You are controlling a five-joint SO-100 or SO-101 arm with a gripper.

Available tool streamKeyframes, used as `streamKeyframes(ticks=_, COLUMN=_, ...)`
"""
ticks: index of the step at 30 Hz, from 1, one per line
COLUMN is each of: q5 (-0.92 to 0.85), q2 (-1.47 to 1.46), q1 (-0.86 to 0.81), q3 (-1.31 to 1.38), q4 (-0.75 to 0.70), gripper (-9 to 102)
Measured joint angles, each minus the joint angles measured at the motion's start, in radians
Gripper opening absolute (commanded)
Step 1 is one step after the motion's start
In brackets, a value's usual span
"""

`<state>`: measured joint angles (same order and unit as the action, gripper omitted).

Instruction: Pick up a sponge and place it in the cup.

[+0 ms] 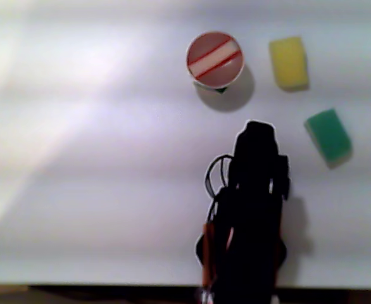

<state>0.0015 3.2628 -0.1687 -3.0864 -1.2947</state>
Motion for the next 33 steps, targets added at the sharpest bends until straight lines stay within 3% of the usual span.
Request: streamKeyframes(ticks=33, q5=-0.035, q2=0.000, q1=0.103, q3=0.000, q4=-0.003, gripper=0)
